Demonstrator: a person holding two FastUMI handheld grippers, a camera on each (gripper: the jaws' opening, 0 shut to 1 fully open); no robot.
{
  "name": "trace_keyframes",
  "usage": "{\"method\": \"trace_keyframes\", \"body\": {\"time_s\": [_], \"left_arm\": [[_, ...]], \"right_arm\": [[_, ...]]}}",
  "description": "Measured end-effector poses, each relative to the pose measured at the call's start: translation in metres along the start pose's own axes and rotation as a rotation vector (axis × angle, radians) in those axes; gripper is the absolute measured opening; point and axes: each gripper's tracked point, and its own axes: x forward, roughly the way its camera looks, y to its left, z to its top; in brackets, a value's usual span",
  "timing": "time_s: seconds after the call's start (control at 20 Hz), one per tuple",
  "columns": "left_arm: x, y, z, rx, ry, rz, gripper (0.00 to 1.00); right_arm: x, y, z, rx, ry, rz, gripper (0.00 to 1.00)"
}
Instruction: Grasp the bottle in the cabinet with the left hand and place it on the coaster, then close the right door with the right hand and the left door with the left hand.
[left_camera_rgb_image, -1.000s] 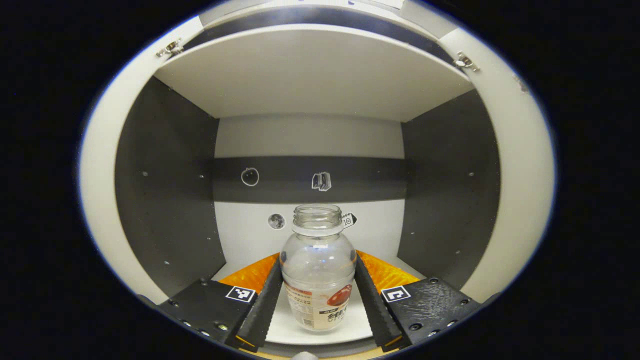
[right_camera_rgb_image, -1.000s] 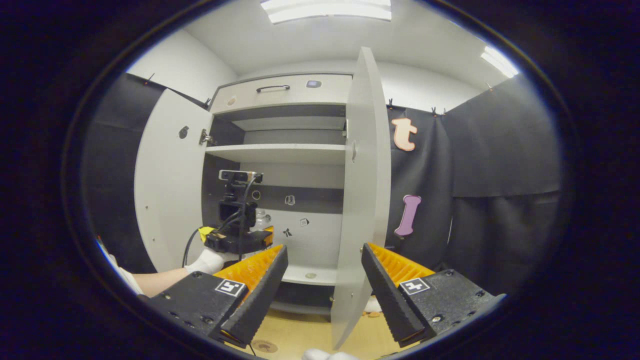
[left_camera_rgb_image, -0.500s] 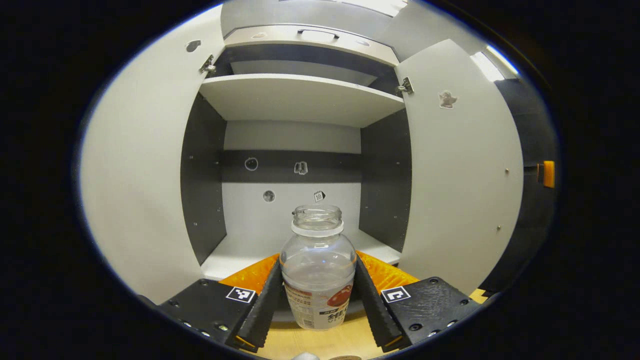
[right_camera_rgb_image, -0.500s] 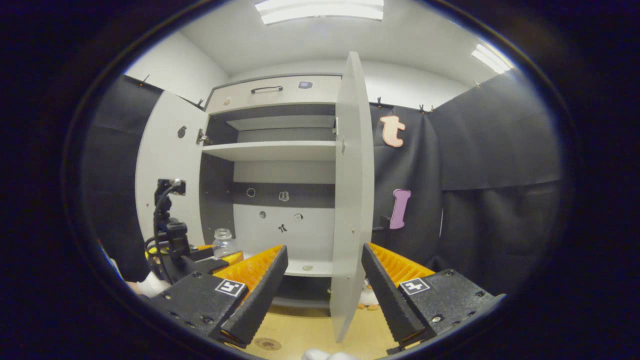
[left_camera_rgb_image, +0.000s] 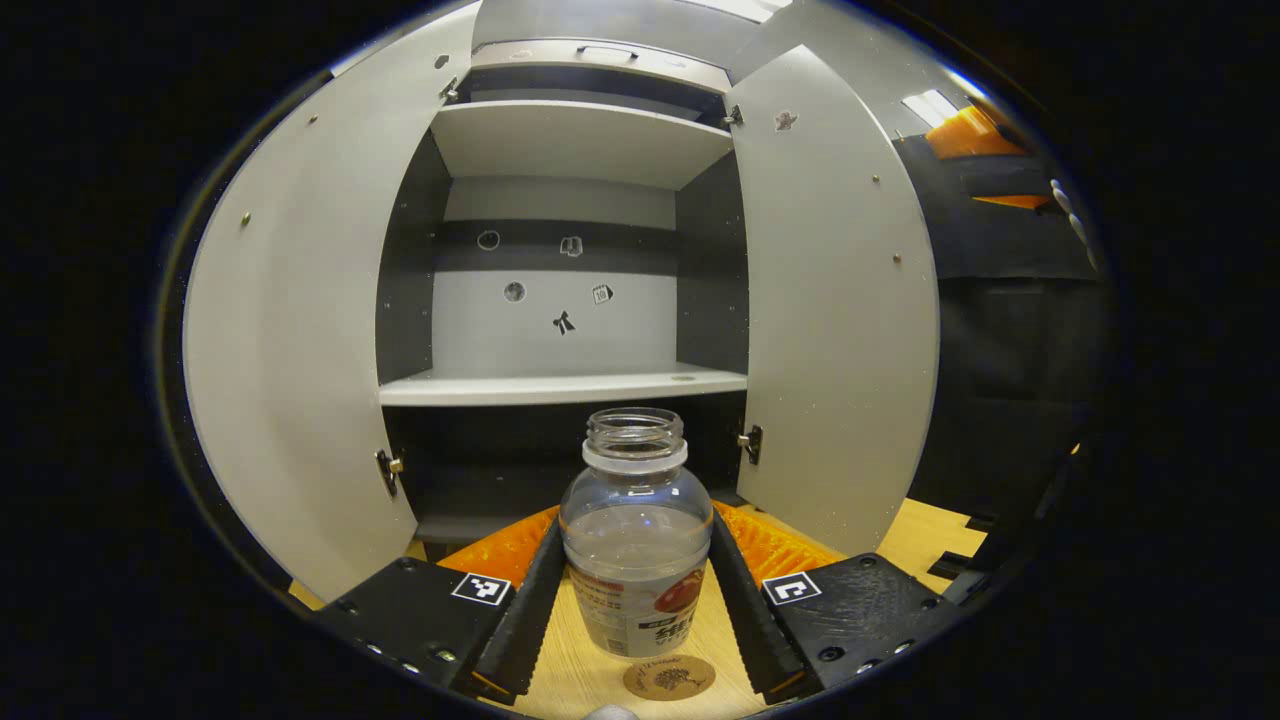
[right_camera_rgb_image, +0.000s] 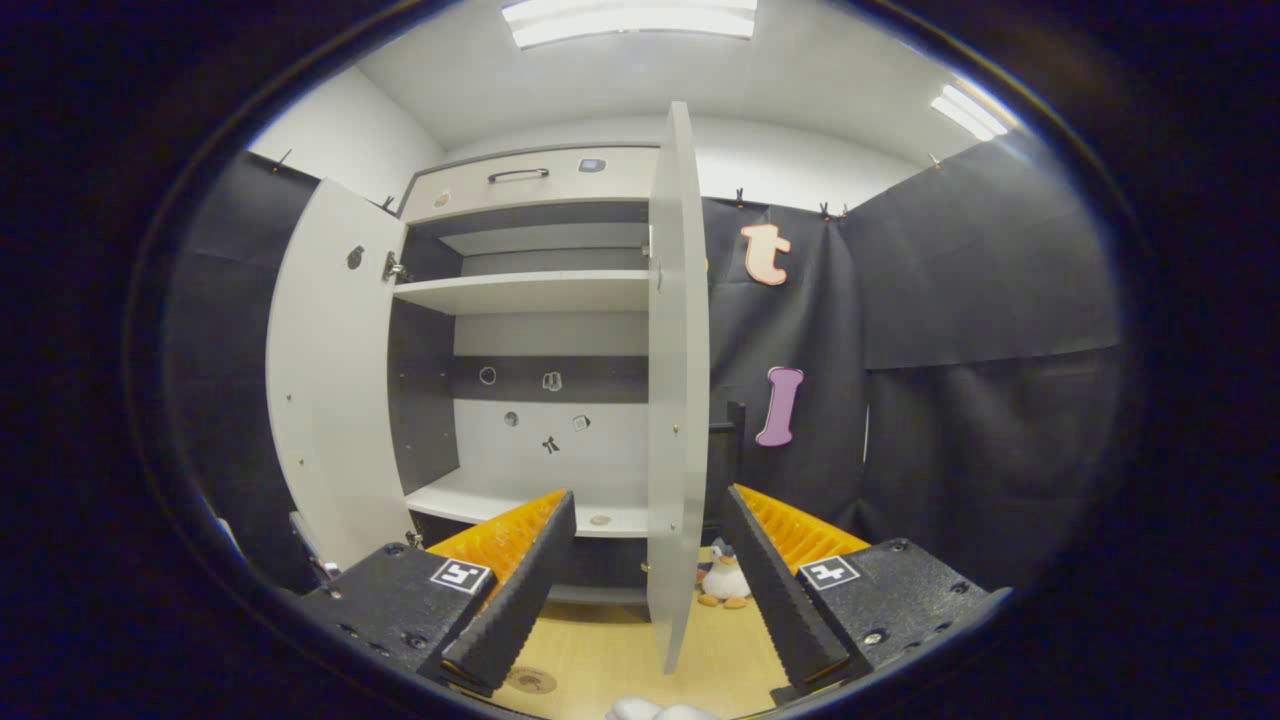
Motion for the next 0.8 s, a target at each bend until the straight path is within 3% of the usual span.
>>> {"method": "trace_keyframes", "body": {"time_s": [0.3, 0.8], "left_arm": [[0.000, -0.023, -0.066, -0.007, 0.021, -0.022, 0.77], [0.013, -0.023, -0.112, -0.002, 0.052, -0.022, 0.76]], "right_arm": [[0.003, 0.002, -0.026, -0.054, 0.084, 0.009, 0.98], [0.016, 0.008, -0.051, -0.069, 0.160, 0.031, 0.98]]}}
